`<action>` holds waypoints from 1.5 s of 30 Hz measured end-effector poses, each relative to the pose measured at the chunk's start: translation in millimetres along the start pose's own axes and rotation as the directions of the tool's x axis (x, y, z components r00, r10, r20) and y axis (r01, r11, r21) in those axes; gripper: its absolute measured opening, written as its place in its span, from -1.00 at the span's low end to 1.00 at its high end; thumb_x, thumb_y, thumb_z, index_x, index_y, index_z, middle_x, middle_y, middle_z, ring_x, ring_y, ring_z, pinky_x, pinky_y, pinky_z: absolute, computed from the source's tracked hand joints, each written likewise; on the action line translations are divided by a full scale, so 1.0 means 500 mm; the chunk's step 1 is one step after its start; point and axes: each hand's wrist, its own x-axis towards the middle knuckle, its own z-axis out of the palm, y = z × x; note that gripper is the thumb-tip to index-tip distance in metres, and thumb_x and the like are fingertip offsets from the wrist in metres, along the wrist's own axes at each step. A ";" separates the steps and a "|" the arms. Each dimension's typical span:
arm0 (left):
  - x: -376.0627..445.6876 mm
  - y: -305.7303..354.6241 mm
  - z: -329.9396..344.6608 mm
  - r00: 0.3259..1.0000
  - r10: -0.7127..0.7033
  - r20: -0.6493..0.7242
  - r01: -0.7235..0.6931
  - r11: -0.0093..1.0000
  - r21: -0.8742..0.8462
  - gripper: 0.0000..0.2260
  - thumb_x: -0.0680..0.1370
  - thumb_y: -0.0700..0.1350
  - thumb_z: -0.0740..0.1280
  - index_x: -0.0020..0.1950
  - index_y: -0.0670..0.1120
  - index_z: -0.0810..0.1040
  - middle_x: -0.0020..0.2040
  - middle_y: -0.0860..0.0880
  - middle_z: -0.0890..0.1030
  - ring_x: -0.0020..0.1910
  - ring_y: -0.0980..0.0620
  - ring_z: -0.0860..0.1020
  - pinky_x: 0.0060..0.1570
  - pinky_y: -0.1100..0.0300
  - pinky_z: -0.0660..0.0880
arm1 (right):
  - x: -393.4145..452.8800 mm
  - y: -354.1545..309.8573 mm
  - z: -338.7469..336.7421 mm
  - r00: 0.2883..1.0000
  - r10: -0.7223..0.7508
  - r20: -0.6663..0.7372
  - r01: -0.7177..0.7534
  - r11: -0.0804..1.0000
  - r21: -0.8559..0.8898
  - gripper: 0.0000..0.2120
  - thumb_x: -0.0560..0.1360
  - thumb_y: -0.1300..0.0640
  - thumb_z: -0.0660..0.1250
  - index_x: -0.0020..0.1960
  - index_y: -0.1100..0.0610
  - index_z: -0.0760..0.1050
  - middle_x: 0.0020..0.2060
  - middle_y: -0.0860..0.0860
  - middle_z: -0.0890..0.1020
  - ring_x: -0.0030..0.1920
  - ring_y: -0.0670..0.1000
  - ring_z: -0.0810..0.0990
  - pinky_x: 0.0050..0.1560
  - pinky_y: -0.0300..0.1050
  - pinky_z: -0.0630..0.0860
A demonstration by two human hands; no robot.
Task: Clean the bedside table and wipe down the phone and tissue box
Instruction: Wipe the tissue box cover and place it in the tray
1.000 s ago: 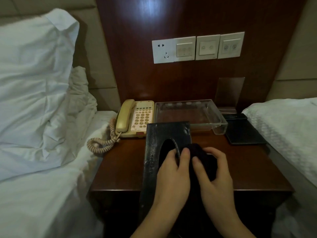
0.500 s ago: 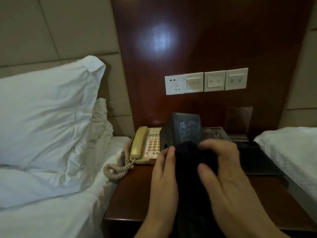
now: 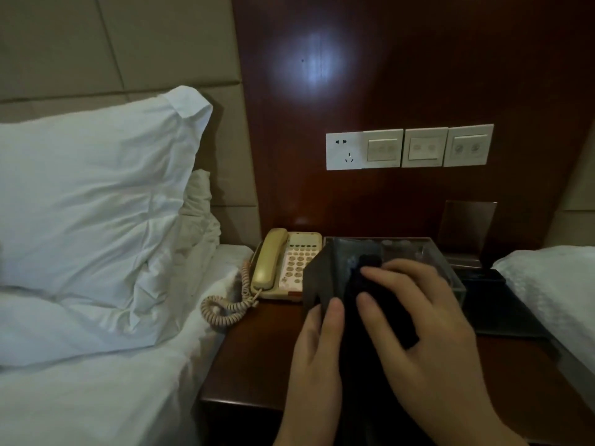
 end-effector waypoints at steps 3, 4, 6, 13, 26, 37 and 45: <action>0.009 -0.012 -0.010 0.999 0.044 0.011 -0.044 0.999 0.028 -0.66 0.47 0.08 0.32 0.18 -0.01 0.64 -0.03 0.13 0.75 -0.08 0.29 0.68 -0.23 0.47 0.52 | -0.045 -0.011 0.005 0.996 -0.044 0.083 0.043 0.999 0.013 -0.62 0.51 -0.22 0.24 0.29 -0.21 0.48 0.21 -0.30 0.41 0.19 -0.23 0.42 0.11 -0.38 0.36; 0.012 -0.016 -0.011 0.999 0.048 -0.027 -0.047 0.998 0.030 -0.64 0.46 0.10 0.30 0.18 -0.02 0.64 -0.04 0.15 0.74 -0.07 0.29 0.68 -0.22 0.47 0.51 | -0.061 -0.009 0.006 0.994 -0.061 0.092 0.061 0.998 0.004 -0.62 0.50 -0.21 0.25 0.29 -0.21 0.48 0.23 -0.28 0.42 0.18 -0.23 0.43 0.12 -0.39 0.36; 0.012 -0.027 -0.010 0.998 0.051 -0.024 -0.048 0.994 0.094 -0.66 0.50 0.13 0.27 0.15 0.00 0.65 -0.06 0.16 0.74 -0.04 0.28 0.67 -0.17 0.47 0.51 | -0.075 -0.001 0.003 0.993 -0.083 0.089 0.083 0.997 0.002 -0.66 0.50 -0.19 0.26 0.27 -0.21 0.47 0.22 -0.24 0.43 0.14 -0.19 0.46 0.09 -0.38 0.38; -0.017 -0.049 0.019 0.996 -0.010 0.086 -0.006 0.984 0.181 -0.66 0.47 0.24 0.25 -0.01 0.06 0.68 -0.11 0.24 0.73 -0.07 0.35 0.65 -0.03 0.39 0.49 | 0.013 0.034 -0.011 0.996 0.079 -0.050 -0.077 0.996 0.036 -0.79 0.59 -0.06 0.27 0.21 -0.12 0.50 0.11 -0.26 0.37 0.16 -0.14 0.41 0.18 -0.36 0.33; -0.020 -0.053 0.029 0.991 -0.102 0.088 0.098 0.994 0.046 -0.55 0.38 0.29 0.31 0.15 0.10 0.66 0.07 0.12 0.73 0.11 0.17 0.67 0.20 0.11 0.54 | 0.019 0.048 -0.009 0.978 0.204 -0.041 -0.191 0.959 0.207 -0.83 0.55 -0.03 0.36 0.13 -0.12 0.51 0.07 -0.20 0.46 0.14 -0.20 0.47 0.11 -0.29 0.42; -0.015 -0.061 0.031 0.997 -0.046 0.058 0.045 0.999 0.019 -0.78 0.63 0.00 0.22 0.08 0.02 0.66 -0.09 0.15 0.75 -0.06 0.29 0.68 -0.20 0.46 0.52 | -0.008 0.036 0.005 0.980 0.198 -0.035 -0.184 0.955 0.232 -0.86 0.53 0.00 0.40 0.07 -0.09 0.52 0.02 -0.15 0.49 0.08 -0.19 0.50 0.06 -0.34 0.43; 0.005 -0.056 0.012 0.999 0.045 -0.014 -0.045 0.999 0.002 -0.67 0.58 0.11 0.23 0.09 -0.05 0.69 -0.02 0.00 0.75 0.01 0.12 0.70 -0.12 0.34 0.57 | -0.077 -0.003 0.025 0.986 0.165 0.036 -0.168 0.957 0.238 -0.86 0.51 -0.13 0.30 0.06 -0.21 0.47 0.04 -0.27 0.43 0.09 -0.18 0.50 0.02 -0.30 0.46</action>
